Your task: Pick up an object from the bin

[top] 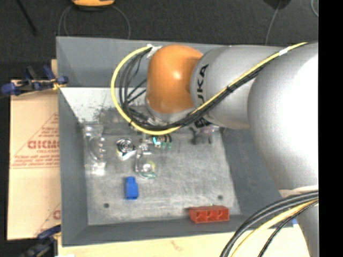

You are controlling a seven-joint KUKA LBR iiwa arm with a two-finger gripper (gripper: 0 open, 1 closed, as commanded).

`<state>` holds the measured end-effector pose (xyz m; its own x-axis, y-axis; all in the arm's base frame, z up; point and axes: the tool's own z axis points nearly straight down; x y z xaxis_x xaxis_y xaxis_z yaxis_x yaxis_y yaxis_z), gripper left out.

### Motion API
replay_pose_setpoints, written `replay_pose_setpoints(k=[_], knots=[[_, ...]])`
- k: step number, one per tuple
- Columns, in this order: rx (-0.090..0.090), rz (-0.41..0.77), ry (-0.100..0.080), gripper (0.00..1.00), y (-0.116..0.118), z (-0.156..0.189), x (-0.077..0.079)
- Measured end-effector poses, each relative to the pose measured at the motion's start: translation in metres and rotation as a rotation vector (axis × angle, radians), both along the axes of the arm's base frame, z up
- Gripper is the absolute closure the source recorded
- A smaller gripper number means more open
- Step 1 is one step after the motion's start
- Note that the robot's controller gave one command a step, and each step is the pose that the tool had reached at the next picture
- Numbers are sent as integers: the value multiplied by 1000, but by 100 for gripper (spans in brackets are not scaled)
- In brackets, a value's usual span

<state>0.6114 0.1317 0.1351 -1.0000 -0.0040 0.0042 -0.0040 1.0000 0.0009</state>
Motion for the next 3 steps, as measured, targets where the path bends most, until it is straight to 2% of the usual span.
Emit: replay_pose_setpoints(k=[1, 2, 3], knots=[[4, -40, -17, 0, -37, -63, -29], [5, -40, -26, 100, -36, -58, -25], [0, -7, -18, 100, -37, 137, -5]])
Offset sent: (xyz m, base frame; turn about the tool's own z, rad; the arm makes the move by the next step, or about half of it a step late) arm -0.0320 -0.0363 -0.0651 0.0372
